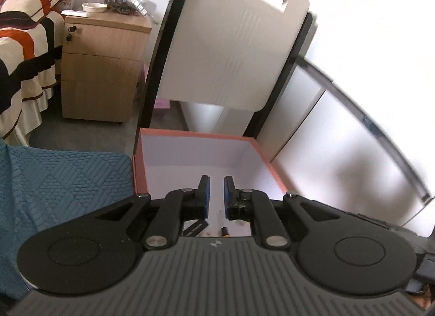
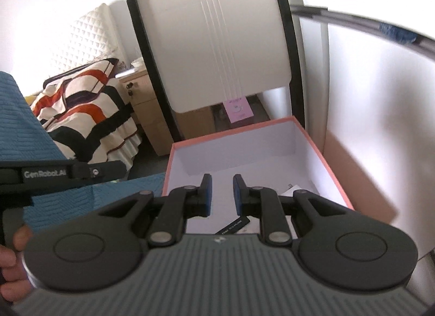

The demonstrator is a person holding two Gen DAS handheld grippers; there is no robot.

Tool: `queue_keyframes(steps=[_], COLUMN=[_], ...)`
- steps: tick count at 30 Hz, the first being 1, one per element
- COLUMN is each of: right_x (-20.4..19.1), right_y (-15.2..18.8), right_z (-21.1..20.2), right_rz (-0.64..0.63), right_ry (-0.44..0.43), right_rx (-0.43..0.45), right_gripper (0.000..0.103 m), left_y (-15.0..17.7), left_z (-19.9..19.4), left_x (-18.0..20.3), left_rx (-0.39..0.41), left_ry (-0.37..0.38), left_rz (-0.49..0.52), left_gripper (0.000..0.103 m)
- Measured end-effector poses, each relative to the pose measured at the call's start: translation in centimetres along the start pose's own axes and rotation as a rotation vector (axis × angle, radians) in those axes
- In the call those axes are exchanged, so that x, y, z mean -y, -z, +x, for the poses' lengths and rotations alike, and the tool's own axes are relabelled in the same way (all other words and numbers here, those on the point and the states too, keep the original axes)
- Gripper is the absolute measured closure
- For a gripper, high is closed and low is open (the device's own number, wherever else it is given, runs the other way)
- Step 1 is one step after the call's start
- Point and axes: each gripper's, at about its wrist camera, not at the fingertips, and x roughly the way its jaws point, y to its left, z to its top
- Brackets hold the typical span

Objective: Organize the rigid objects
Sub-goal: 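Open both grippers over the box to drop the screwdriver and black stick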

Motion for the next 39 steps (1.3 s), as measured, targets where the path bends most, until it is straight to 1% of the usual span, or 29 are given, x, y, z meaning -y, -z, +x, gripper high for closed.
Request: queue_keyframes(steps=[2,7,11,21,23,25,27,29,31,32,34,36,38,39], right_x=[-0.6,-1.6,-2.5,-4.2,-4.5,-4.7,-4.9,-5.2,-5.3,-5.3,-5.2,-5.1,-5.1,-5.1], right_y=[0.0,0.6,1.4,3.5,4.0,4.4,4.7,5.2,5.5,5.7,6.1,6.6,6.9,7.1], right_z=[-0.8,-2.7,-4.1,-5.9,-6.1,-6.3,-6.4,-6.5,-6.7,-6.7,-6.6,-6.6,-6.6,-6.6], right_rz=[-0.002,-0.008,-0.022,-0.029,-0.033,-0.031,-0.033,-0.040,-0.043,-0.040,-0.028,-0.022,-0.025,-0.027], right_ry=[0.002,0.017,0.032,0.066,0.073,0.072,0.074,0.078,0.079,0.081,0.079,0.086,0.091,0.092], right_rx=[0.010,0.025,0.029,0.009,0.004,-0.002,-0.004,-0.006,-0.004,-0.006,-0.016,-0.024,-0.029,-0.032], right_gripper=[0.083,0.083,0.083,0.083,0.083,0.083,0.083,0.083,0.083,0.083,0.082,0.083,0.082,0.082], left_y=[0.1,0.7,1.3,3.1,3.2,3.5,3.8,4.3,4.8,5.0,5.5,5.9,6.3,6.5], left_z=[-1.3,-4.2,-6.1,-9.5,-9.8,-10.2,-10.6,-10.6,-10.6,-10.7,-10.8,-10.9,-10.9,-10.9], left_x=[0.1,0.3,0.0,-1.3,-1.6,-2.0,-2.3,-2.4,-2.6,-2.8,-3.2,-3.6,-3.7,-3.8], left_rx=[0.008,0.035,0.039,0.043,0.045,0.054,0.063,0.056,0.043,0.041,0.042,0.046,0.043,0.040], left_ry=[0.010,0.004,0.018,0.015,0.005,-0.003,-0.011,-0.019,-0.020,-0.020,-0.027,-0.029,-0.040,-0.048], left_rz=[0.013,0.041,0.050,0.066,0.064,0.064,0.068,0.072,0.075,0.071,0.047,0.035,0.044,0.053], left_gripper=[0.090,0.090,0.090,0.090,0.088,0.069,0.060,0.056,0.044,0.040,0.023,0.017,0.014,0.010])
